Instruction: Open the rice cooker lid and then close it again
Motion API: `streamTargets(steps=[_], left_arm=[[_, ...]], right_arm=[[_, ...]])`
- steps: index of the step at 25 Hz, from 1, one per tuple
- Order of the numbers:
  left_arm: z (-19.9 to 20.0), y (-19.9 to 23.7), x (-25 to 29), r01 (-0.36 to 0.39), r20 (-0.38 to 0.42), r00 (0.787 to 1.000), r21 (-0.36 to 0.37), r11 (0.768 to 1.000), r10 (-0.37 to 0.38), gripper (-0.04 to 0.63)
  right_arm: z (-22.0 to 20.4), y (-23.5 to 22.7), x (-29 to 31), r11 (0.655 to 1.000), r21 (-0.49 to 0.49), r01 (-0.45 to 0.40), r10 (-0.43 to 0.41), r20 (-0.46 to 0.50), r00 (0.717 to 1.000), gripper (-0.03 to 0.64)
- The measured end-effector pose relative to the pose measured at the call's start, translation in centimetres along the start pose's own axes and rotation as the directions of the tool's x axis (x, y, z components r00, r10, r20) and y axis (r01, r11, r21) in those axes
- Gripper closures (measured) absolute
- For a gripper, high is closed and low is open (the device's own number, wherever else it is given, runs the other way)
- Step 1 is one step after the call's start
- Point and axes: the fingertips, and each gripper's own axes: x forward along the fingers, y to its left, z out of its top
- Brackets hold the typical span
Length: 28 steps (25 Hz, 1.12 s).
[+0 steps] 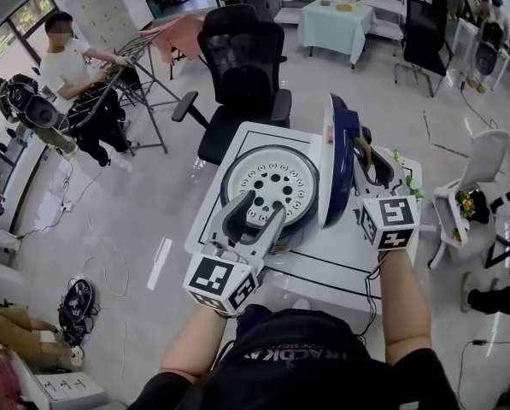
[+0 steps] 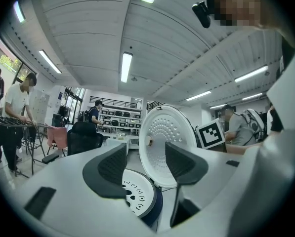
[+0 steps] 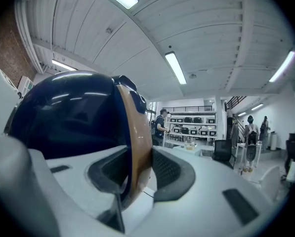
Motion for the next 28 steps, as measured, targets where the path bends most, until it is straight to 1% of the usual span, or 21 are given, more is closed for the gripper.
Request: streamTargets(steps=[5,9,12,15,16,19,22,25,28], left_arm=[[0.1,1.7,-0.5,-0.01,0.005,1.0,-0.02,1.0,0.01,0.362],[0.6,3.3,-1.0,-0.004,0.012,1.0,-0.019,1.0,0.004,0.39],[0.9,4.2,-1.0,0.0,0.018,1.0,-0.016,1.0,0.0,0.456],[1.8,5.9,-1.2,0.004,0.036,0.999,-0.025,1.0,-0.003,0.574],[2.1,6.4,-1.3,0.012,0.041,0.999,-0.026,1.0,-0.011,0.592],[2.8,7.6,-1.6,0.04,0.046,0.998,-0.015,0.999,-0.039,0.592],[3.3,9.0,-2.0,0.058,0.049,0.997,-0.009,0.998,-0.057,0.592],[4.0,10.3,-2.0,0.073,0.057,0.996,-0.008,0.997,-0.072,0.592],[4.5,10.9,-1.5,0.089,0.058,0.994,-0.014,0.996,-0.088,0.592]], right_arm=[[0.5,1.6,0.8,0.998,-0.062,-0.006,0.005,-0.026,1.0,0.494],[1.1,2.8,1.2,0.996,-0.092,0.008,-0.012,-0.04,0.999,0.494],[1.5,3.4,1.7,0.989,-0.146,0.014,-0.02,-0.044,0.999,0.495],[2.1,4.7,2.5,0.979,-0.202,0.025,-0.037,-0.057,0.998,0.495],[2.2,5.1,2.7,0.975,-0.218,0.029,-0.044,-0.064,0.997,0.495],[2.4,6.6,3.4,0.962,-0.272,0.04,-0.064,-0.081,0.995,0.494],[2.4,8.6,4.2,0.94,-0.339,0.034,-0.073,-0.103,0.992,0.494],[2.4,10.5,5.2,0.91,-0.415,0.023,-0.082,-0.126,0.989,0.492],[2.6,11.5,5.7,0.873,-0.488,0.015,-0.101,-0.151,0.983,0.491]])
